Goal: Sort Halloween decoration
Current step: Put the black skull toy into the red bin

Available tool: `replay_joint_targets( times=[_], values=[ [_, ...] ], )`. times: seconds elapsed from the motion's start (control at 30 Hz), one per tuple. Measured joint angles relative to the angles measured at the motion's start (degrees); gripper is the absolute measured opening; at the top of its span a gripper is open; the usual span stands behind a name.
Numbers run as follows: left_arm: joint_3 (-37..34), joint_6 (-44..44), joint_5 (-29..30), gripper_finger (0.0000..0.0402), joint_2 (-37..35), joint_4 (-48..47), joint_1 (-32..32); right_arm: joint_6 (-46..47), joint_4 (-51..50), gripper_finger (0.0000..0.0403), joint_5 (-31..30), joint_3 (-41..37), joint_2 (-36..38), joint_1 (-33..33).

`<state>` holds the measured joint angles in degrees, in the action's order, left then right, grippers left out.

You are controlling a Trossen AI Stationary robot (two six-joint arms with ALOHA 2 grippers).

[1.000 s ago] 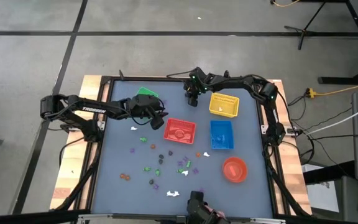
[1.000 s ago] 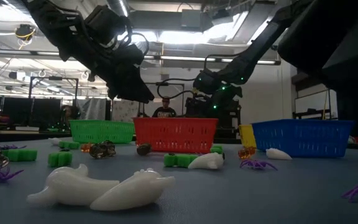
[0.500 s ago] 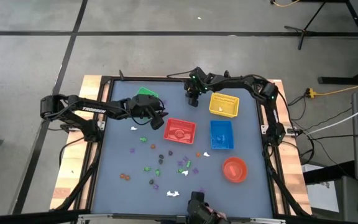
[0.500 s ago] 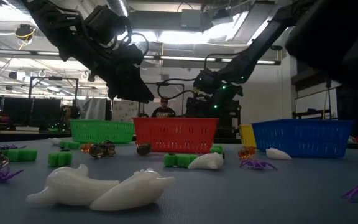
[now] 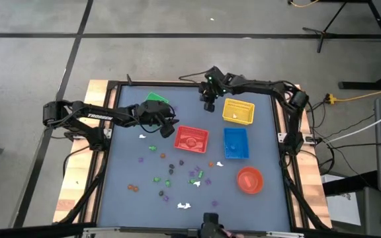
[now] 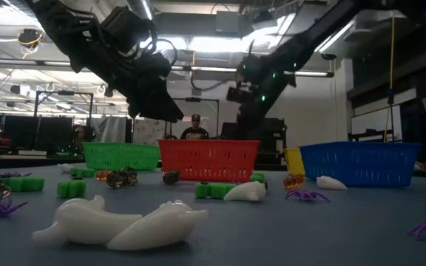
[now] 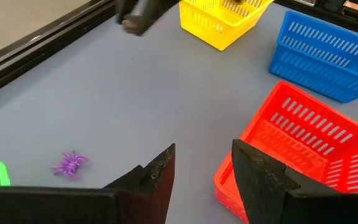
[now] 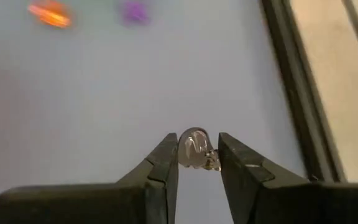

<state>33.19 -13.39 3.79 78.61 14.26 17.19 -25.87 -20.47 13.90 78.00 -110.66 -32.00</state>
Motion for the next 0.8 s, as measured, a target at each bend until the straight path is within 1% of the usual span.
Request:
replay_joint_targets(
  times=[0.13, 0.23, 0.53, 0.8],
  values=[
    [0.0, 0.0, 0.0, 0.0144, 0.0, 0.0, 0.0, 0.0, -2.9, 0.0094, 2.1, 0.0, 2.7, 3.9],
    [0.0, 0.0, 0.0, 0.0144, 0.0, 0.0, 0.0, 0.0, -3.4, 0.0094, 2.3, 0.0, 3.8, 7.4],
    [0.0, 0.0, 0.0, 0.0144, 0.0, 0.0, 0.0, 0.0, -3.8, 0.0095, 1.7, 0.0, 3.8, 17.3],
    [0.0, 0.0, 0.0, 0.0144, 0.0, 0.0, 0.0, 0.0, -3.6, 0.0095, 1.7, 0.0, 3.8, 22.7]
  ],
)
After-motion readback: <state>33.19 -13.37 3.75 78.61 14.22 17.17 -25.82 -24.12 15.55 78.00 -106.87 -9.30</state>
